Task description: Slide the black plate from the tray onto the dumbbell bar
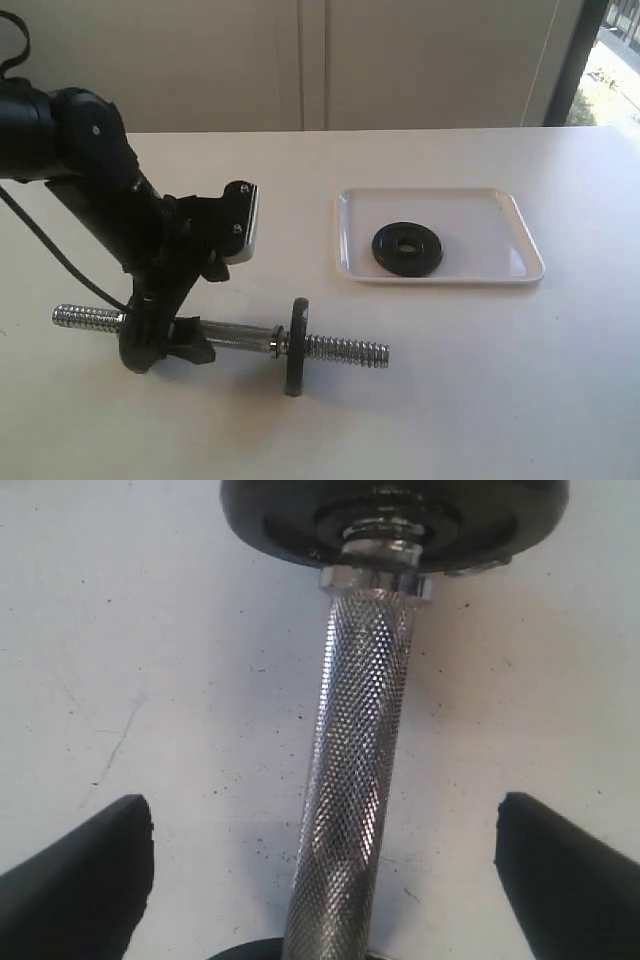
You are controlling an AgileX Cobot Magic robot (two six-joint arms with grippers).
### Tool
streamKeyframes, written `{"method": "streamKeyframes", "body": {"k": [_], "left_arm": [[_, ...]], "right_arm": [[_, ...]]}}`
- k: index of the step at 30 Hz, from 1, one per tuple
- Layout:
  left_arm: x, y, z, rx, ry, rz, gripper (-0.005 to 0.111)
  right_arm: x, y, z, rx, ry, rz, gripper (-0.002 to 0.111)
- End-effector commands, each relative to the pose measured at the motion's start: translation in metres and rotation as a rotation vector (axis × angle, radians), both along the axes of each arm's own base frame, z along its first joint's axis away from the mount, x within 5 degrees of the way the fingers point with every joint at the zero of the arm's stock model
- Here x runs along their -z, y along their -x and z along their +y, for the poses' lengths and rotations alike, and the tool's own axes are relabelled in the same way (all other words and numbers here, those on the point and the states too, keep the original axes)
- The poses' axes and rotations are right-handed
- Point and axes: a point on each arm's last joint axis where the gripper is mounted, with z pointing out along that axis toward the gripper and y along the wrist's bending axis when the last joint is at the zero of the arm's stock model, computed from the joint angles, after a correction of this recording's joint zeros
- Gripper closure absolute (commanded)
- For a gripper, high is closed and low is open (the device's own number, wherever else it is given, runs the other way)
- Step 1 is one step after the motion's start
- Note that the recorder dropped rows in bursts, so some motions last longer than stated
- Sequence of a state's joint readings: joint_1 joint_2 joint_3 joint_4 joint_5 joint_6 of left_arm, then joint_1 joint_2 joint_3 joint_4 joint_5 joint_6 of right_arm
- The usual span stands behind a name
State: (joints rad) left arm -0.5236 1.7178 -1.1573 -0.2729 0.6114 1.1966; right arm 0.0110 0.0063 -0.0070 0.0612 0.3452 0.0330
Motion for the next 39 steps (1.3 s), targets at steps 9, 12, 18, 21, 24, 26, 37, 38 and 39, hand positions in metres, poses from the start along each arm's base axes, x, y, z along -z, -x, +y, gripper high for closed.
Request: {"method": "streamKeyframes", "body": {"k": [9,12,18,21,24,26,37,38,39], "left_arm": [[0.011,-0.002,-0.016,0.05,0.113,0.024,0.017],[0.019,-0.004,-0.016,0.068,0.093,0.031,0.017],[0.022,-0.004,-0.015,0.083,0.074,0.035,0.019],[0.024,-0.003,-0.013,0.11,0.046,0.047,0.022],[0.027,-0.002,-0.013,0.119,0.035,0.066,0.025],[0.03,-0.003,-0.013,0.117,0.033,0.069,0.025],[0.038,-0.004,-0.014,0.112,0.025,0.083,0.025],[0.038,-0.004,-0.014,0.11,0.028,0.086,0.025],[0.038,-0.004,-0.014,0.109,0.029,0.087,0.025]], "right_arm": [[0.002,0.0,0.0,-0.002,0.018,-0.001,0.108],[0.002,0.0,0.0,-0.002,0.018,-0.001,0.108],[0.002,0.0,0.0,-0.002,0.018,-0.001,0.108],[0.002,0.0,0.0,-0.002,0.018,-0.001,0.108],[0.002,0.0,0.0,-0.002,0.018,-0.001,0.108],[0.002,0.0,0.0,-0.002,0.018,-0.001,0.108],[0.002,0.0,0.0,-0.002,0.018,-0.001,0.108],[0.002,0.0,0.0,-0.002,0.018,-0.001,0.108],[0.002,0.0,0.0,-0.002,0.018,-0.001,0.108]]}}
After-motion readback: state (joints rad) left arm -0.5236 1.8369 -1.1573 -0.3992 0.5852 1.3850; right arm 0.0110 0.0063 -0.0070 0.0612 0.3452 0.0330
